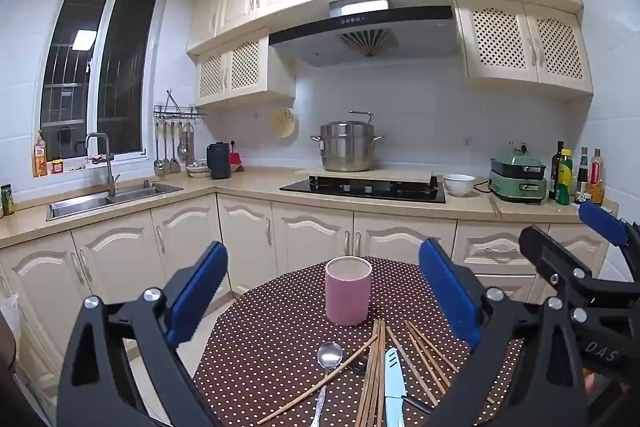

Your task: Organize utensils

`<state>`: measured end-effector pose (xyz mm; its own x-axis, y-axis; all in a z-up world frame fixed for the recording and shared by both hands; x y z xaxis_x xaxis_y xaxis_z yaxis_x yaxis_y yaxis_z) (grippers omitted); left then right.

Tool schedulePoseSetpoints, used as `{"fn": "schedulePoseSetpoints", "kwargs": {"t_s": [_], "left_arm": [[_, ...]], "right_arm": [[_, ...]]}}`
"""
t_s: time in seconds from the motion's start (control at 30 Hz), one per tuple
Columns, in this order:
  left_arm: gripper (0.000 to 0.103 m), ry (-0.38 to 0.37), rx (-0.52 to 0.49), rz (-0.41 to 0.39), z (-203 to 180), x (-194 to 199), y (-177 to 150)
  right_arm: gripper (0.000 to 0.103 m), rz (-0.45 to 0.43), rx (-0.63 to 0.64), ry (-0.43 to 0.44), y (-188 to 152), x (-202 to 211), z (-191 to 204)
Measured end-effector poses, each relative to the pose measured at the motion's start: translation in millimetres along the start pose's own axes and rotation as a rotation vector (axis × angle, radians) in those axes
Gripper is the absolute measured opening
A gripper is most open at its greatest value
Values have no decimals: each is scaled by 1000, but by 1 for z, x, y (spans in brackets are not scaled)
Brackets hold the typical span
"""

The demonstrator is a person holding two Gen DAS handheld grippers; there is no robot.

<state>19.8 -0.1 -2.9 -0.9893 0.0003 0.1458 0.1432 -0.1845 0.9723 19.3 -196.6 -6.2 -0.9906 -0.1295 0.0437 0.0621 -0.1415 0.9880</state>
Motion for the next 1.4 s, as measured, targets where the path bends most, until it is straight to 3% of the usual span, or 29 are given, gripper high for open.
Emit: {"fn": "schedulePoseSetpoints", "kwargs": {"t_s": [1.4], "left_arm": [[95,-34,14,18,-5,-10,-10]], "right_arm": [[97,42,-10,-27,-6,-6,-7]]}}
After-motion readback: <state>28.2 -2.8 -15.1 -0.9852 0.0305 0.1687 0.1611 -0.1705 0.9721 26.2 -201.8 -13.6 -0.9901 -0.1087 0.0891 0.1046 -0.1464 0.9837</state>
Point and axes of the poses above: each gripper's, at about its wrist camera, not at the fingertips, and x roughly against the way its jaws point, z to its left, y to its top, the point moved 2 cm from there along -x, roughly the way its jaws point, and after that the axes turned 9 degrees about -x, right-handed, at the moved point
